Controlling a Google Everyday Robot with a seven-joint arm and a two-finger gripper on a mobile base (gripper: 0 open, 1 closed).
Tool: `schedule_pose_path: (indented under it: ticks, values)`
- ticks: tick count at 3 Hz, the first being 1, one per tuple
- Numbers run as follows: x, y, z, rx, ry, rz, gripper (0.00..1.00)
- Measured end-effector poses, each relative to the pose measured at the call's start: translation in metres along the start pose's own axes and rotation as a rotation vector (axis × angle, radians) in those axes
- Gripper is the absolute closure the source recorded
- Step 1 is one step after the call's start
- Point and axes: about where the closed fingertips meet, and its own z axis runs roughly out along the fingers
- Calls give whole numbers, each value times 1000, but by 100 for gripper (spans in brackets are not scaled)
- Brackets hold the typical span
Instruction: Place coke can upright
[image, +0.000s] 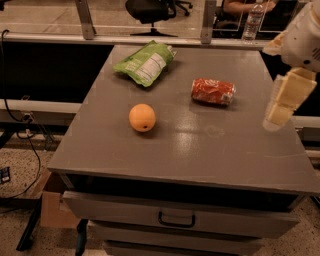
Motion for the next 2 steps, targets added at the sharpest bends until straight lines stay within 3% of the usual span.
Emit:
schedule_pose_path:
  ticks: [2]
  values:
    - [-17,-62,57,-9,47,-22,0]
